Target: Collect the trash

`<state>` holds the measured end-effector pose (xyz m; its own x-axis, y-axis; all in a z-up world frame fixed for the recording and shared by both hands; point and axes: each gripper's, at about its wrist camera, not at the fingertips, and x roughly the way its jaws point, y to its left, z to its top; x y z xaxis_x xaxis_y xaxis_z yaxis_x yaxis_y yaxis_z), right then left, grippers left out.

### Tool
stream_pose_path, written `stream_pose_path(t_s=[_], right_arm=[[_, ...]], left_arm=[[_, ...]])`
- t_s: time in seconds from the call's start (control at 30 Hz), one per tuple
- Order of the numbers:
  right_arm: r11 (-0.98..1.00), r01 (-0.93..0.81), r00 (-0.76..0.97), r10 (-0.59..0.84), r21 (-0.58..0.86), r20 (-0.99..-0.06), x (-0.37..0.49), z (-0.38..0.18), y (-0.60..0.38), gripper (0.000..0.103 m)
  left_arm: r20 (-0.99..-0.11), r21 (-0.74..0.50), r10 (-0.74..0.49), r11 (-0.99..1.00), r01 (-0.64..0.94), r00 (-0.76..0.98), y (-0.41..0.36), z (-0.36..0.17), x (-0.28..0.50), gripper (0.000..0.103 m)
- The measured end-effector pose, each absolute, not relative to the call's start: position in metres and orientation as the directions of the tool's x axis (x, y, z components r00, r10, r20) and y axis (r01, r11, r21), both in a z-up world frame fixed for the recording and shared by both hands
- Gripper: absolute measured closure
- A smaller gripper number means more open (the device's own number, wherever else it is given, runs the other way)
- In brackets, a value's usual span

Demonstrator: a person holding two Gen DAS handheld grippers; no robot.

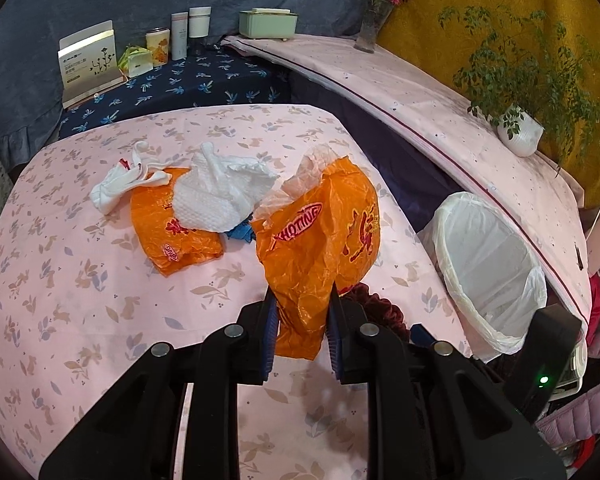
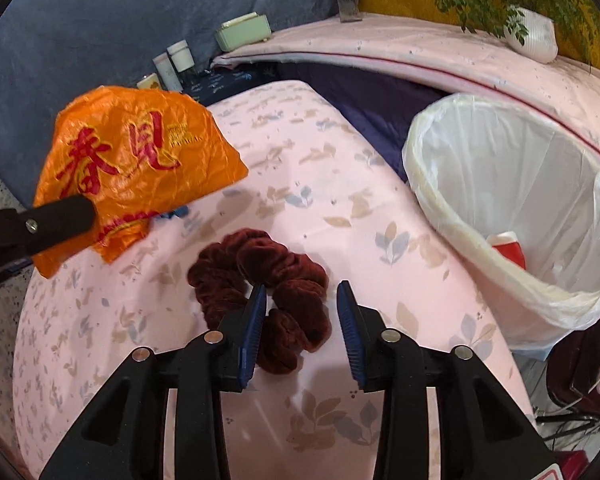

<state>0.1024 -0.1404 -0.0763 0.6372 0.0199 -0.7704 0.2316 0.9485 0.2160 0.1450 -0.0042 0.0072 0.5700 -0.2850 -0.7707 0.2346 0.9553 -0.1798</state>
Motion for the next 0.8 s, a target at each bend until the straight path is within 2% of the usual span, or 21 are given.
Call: stream_pose_path(t_s=[0.03, 0.2, 0.8], right_arm=[[0.947, 0.231, 0.635, 0.026, 0.222, -0.772, 0.103, -0.079, -0.141, 0.080], [0.952, 0.221, 0.648, 0.021, 0.214, -0.762, 0.102, -0.075, -0.142, 0.087], [0.898, 0.373, 0.743, -0.139, 0.232, -0.654, 0.070, -0.017, -0.224, 0.088]], left_arm=[[-0.773, -0.179, -0.284, 0.955, 0.235, 0.567, -0.004, 0.006, 0.146, 0.082], [-0.784, -0.170, -0.274, 0.958, 0.231, 0.557, -0.009, 0.000, 0.150, 0.083], [-0.783, -0.150, -0.303, 0.940, 0.307, 0.543, -0.056, 0.005, 0.141, 0.083]])
